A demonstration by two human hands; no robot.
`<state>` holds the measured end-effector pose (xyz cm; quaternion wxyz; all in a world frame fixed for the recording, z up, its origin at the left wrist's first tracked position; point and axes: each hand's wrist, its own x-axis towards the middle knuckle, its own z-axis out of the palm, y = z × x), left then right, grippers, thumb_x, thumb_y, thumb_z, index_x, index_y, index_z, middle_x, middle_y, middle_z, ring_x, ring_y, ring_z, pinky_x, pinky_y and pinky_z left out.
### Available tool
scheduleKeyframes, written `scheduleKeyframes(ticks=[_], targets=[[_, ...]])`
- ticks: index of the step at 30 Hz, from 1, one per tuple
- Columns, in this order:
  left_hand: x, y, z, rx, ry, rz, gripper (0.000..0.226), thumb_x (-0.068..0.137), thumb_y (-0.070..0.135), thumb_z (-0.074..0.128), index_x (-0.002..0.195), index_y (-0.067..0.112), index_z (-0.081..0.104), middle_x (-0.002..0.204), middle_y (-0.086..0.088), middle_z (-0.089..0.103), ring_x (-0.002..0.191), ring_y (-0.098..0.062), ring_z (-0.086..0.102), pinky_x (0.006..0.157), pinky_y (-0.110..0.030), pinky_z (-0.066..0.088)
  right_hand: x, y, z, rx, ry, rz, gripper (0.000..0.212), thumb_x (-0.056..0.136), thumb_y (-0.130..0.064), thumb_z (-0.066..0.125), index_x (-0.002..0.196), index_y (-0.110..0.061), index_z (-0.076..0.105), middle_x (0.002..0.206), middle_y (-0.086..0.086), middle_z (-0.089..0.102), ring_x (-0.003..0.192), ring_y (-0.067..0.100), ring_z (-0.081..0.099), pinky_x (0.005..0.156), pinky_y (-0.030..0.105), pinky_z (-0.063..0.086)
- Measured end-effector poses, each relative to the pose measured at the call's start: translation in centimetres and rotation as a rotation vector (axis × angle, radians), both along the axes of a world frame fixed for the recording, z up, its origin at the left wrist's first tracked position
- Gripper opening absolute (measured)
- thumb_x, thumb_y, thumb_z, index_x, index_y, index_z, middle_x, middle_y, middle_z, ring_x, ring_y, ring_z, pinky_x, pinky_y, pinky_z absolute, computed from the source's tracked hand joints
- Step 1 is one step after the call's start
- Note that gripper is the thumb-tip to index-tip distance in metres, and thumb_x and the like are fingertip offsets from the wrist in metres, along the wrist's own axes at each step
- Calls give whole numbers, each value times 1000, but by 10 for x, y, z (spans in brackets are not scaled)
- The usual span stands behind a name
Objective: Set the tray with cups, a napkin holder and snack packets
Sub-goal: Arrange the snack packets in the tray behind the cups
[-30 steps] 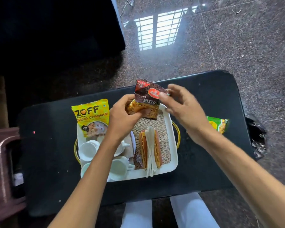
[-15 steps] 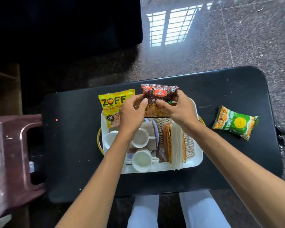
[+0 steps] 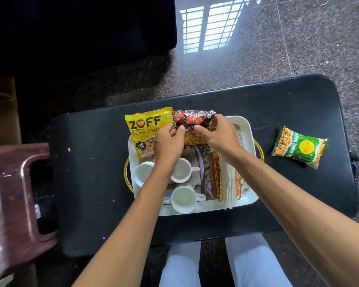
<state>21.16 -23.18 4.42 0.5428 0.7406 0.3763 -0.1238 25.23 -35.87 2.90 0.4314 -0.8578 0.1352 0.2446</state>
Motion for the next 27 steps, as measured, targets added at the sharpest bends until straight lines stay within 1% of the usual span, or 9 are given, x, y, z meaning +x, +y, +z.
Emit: scheduleKeyframes(ticks=[1, 2, 4, 7, 11, 15, 18, 22, 27], targets=[[-1, -2, 3, -14, -10, 13, 15, 101, 20, 59, 110, 23, 71, 97, 19, 60, 94, -3, 60, 82, -19, 44, 1, -1, 0, 3, 8, -8, 46, 86, -37, 75, 121, -15, 56, 105, -6, 60, 98, 13, 59, 64, 16, 43], [-1, -4, 7, -22, -21, 24, 29, 101, 19, 59, 128, 12, 67, 104, 19, 61, 107, -6, 62, 80, -14, 45, 1, -3, 1, 15, 20, -21, 49, 87, -37, 74, 126, -15, 54, 109, -5, 60, 102, 14, 60, 70, 20, 49], [-5, -7, 16, -20, -44, 57, 41, 101, 18, 59, 141, 7, 59, 119, 14, 67, 123, -12, 63, 87, -13, 51, 2, -8, 5, 50, 37, -45, 58, 88, -35, 73, 137, -15, 48, 121, -2, 60, 109, 15, 60, 88, 31, 55], [-13, -17, 31, 21, -93, 133, 44, 101, 19, 60, 144, 11, 57, 142, -2, 65, 125, -8, 62, 105, -22, 49, 1, -24, 15, 81, -8, -80, 64, 89, -32, 73, 144, -15, 45, 133, 0, 58, 113, 11, 57, 91, 26, 50], [-18, -54, 47, -68, -191, 146, 32, 100, 14, 61, 131, 14, 69, 125, 2, 74, 111, 1, 69, 100, -22, 56, -7, -65, 35, 87, -80, -105, 55, 89, -29, 72, 138, -16, 52, 129, -3, 62, 113, 8, 59, 92, 23, 50], [-11, -109, 49, -117, -244, -74, 24, 99, 11, 60, 119, 14, 74, 114, 3, 77, 104, -4, 71, 92, -16, 55, -21, -123, 44, 78, -106, -225, 41, 90, -24, 71, 129, -19, 60, 119, -7, 66, 105, -1, 62, 86, 16, 50], [1, -151, 44, -81, -242, -266, 24, 99, 16, 60, 119, 18, 74, 113, 6, 77, 102, -1, 70, 89, -10, 52, -32, -169, 42, 20, -130, -364, 35, 89, -22, 71, 122, -22, 63, 115, -10, 68, 105, 3, 64, 92, 26, 52], [13, -200, 29, -74, -202, -437, 25, 99, 15, 60, 122, 14, 70, 116, 4, 74, 97, 1, 67, 91, -17, 52, -37, -225, 30, -172, -139, -369, 38, 86, -18, 70, 123, -22, 62, 121, -1, 64, 108, 13, 62, 97, 31, 49], [31, -236, -4, 299, -292, -992, 42, 99, 15, 58, 141, 12, 57, 142, -6, 61, 137, -24, 52, 109, -41, 46, -43, -259, 5, -224, 15, -619, 54, 82, -27, 73, 131, -22, 51, 134, 5, 48, 122, 24, 51, 104, 39, 43]])
